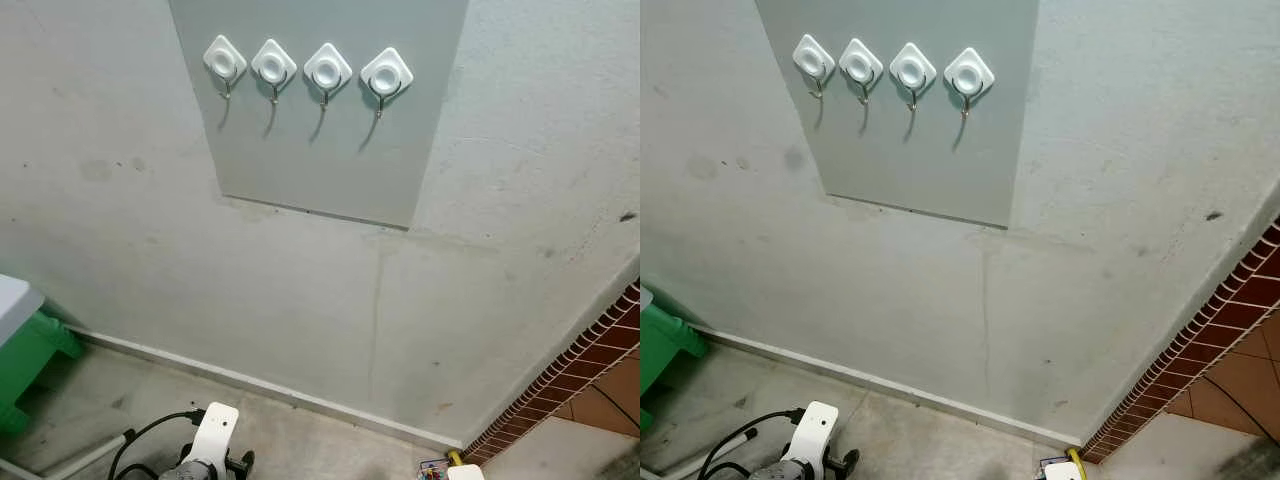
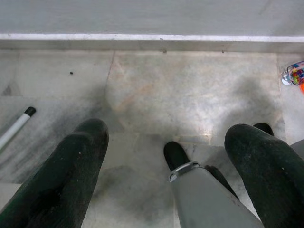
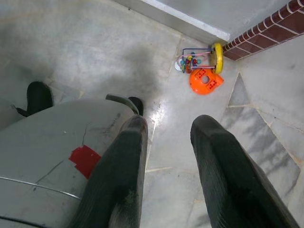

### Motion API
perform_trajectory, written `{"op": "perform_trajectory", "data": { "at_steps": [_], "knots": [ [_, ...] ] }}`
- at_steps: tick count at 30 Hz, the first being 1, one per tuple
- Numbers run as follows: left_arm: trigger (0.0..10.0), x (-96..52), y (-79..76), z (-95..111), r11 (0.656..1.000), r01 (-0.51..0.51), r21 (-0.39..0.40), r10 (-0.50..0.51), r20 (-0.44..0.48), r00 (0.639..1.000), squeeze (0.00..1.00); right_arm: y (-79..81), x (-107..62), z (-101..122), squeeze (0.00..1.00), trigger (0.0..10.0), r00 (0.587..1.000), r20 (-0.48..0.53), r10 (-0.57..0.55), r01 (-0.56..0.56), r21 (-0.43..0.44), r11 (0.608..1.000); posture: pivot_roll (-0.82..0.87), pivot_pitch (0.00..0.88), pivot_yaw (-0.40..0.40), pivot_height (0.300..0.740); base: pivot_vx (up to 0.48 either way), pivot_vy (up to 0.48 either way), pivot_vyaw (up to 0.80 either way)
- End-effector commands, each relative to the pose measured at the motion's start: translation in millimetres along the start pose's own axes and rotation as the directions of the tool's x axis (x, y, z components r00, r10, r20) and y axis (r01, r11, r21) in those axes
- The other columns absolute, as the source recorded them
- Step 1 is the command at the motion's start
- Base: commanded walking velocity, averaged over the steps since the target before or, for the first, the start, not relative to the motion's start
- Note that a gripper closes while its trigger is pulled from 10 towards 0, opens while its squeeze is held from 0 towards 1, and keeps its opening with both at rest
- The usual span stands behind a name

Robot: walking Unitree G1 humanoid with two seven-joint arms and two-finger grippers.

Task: Hang keys on a hook

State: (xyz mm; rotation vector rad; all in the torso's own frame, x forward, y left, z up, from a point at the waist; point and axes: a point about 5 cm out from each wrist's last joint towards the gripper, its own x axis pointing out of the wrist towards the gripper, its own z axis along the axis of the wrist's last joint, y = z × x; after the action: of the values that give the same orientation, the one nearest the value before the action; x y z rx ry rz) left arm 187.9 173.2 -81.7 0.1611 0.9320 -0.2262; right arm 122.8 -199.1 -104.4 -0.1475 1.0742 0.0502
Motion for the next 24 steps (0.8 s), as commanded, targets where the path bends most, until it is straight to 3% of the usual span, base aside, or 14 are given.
{"op": "perform_trajectory", "data": {
  "at_steps": [1,24],
  "knots": [
    [10.0,0.8,14.6,23.4,0.998,-0.059,-0.017,0.061,0.095,0.994,0.00,-9.8,8.4,59.1,0.00,10.0,0.994,0.112,-0.007,0.008,-0.009,1.000,-0.04,0.000,0.032,0.740,0.000,0.000,0.00],
    [10.0,-0.9,17.4,16.5,0.997,-0.065,-0.041,0.068,0.080,0.994,0.00,-10.5,7.6,52.5,0.00,10.0,0.994,0.110,-0.011,0.009,0.015,1.000,-0.03,0.000,0.037,0.740,0.000,0.000,0.00]
  ]
}}
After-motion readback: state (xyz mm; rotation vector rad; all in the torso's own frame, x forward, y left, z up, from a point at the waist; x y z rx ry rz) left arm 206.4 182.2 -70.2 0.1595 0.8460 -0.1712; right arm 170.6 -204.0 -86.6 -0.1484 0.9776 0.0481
